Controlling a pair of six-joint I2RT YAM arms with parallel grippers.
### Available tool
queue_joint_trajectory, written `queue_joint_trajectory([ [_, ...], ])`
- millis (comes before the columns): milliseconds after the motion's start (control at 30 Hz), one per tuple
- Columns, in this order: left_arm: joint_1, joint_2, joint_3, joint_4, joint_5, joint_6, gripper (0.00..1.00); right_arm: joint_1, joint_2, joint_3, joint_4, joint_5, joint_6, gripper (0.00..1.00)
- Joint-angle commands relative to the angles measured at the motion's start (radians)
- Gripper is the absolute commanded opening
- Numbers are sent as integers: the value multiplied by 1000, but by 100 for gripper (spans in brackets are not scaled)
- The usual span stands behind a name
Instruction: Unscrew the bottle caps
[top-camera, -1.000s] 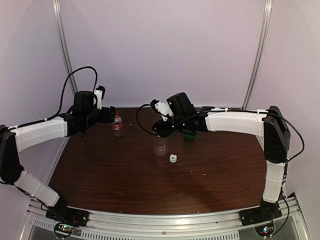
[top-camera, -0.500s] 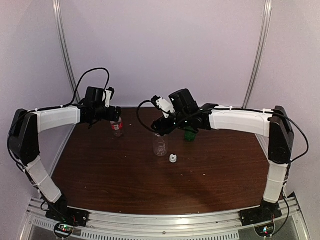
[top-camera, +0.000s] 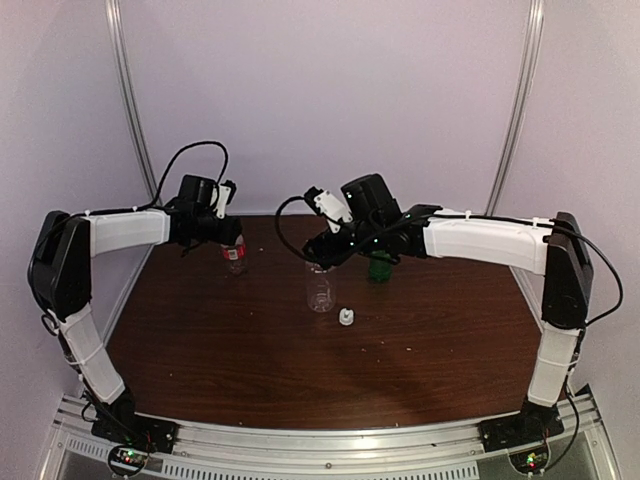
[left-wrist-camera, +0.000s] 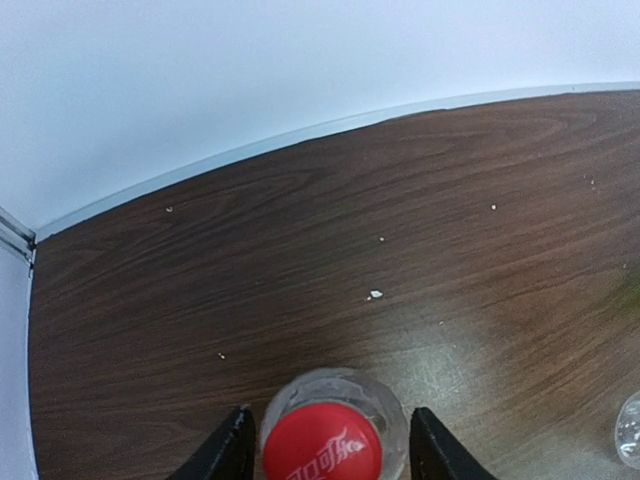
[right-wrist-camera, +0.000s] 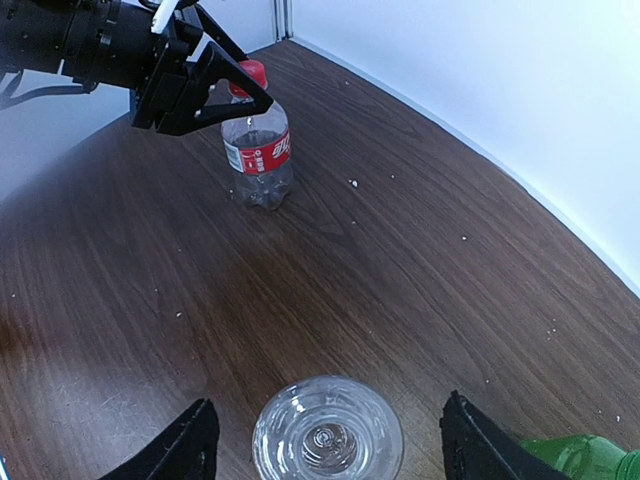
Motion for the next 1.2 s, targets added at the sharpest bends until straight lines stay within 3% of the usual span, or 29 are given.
queue_joint_trajectory([
  [0,19,20,44,13,33,18,50,-2,-47,-16,-2,4,4,77],
  [167,22,13,58,-12,55,29,35,-3,-58,-20,-7,9,6,77],
  [367,19,-85,12,-57,139,25,24,-2,-98,-22,-12,-15,-4,80],
  [533,-5,-228,-65,-104,216,-1,24,-1,-148,-18,-17,-89,-16,84],
  [767,-127,-396,-94,-154,266,-31,25,-1,-217,-15,-22,-276,-59,90],
  [933,-179,-506,-111,-154,417,-82,26,-2,-272,-33,-23,-468,-79,95],
  [1167,-209,-632,-132,-108,658,-123,25,-1,-317,-48,-49,-610,-111,100],
])
